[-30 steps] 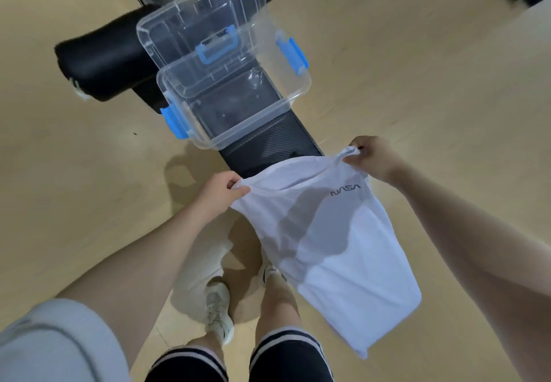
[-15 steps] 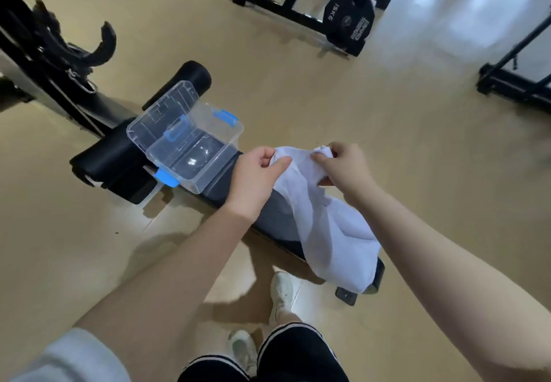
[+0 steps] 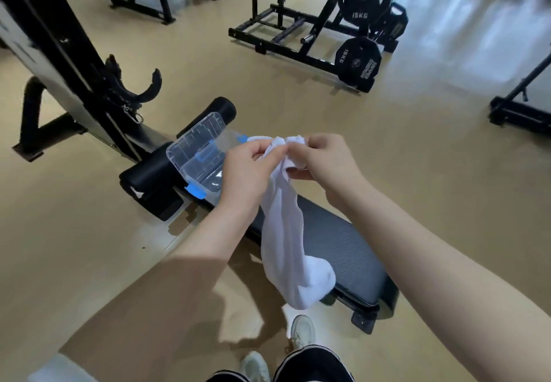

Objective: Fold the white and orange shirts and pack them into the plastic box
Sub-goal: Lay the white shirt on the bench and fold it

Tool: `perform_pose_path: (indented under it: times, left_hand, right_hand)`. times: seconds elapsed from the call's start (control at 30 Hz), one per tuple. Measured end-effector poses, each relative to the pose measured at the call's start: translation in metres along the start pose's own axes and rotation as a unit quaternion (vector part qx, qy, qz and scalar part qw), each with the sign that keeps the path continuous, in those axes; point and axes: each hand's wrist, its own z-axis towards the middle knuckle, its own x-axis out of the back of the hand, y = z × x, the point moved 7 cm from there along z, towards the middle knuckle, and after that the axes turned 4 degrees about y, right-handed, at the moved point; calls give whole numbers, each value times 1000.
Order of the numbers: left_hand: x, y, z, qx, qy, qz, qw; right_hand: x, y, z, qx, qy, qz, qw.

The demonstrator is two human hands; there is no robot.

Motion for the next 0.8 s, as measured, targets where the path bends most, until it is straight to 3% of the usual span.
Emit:
perform_pose_path:
  times: [0.17,0.33,0.47,0.6,0.67,0.8]
  left_hand:
    - [29,12,-14,19,21,-32,999]
    - [56,25,-30,-36,4,-22,999]
    - [85,18,-36,-66,59,-1,996]
    - [108,9,-34,-85,-5,30,996]
    - [117,5,-35,-95,-32,56,993]
    - [126,-4,-40,-91,-57,79,991]
  right_hand:
    - [-28,-24,-28,80,-96,-6,992]
    - [-49,-34,-46,156,-137,-38,977]
    - [-73,-19,-60,181,-206,-78,959]
    - [-65,-14,-56,243,-100,-120,957]
    - [-67,-9,-54,308,-92,-167,932]
    - [-93,17,-60,405,-155,-301,850]
